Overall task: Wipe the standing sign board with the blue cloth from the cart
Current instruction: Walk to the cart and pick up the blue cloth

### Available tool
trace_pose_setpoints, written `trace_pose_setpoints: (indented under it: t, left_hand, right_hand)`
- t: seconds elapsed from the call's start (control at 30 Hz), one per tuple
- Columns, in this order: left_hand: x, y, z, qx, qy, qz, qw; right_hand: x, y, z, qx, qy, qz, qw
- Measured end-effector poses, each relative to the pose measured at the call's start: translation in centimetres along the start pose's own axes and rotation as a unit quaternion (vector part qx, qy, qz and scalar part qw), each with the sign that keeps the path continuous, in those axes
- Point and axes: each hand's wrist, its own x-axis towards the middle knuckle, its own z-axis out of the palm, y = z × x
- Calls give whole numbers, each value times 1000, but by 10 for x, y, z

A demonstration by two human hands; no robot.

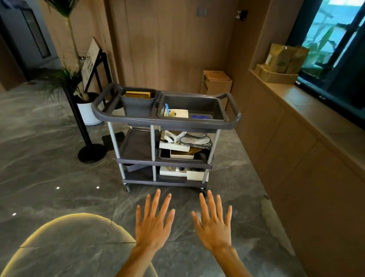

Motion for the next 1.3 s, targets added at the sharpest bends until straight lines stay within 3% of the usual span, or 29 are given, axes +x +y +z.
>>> trace_pose_setpoints:
  t: [0.5, 1.3]
  left_hand:
    - [165, 61, 8, -19, 24, 17, 999]
    - [516, 51, 0, -48, 11, 125, 991]
  right_hand:
    - [160, 62, -29, 0, 19, 5, 1000]
    - [494, 40, -66, 36, 67, 56, 996]
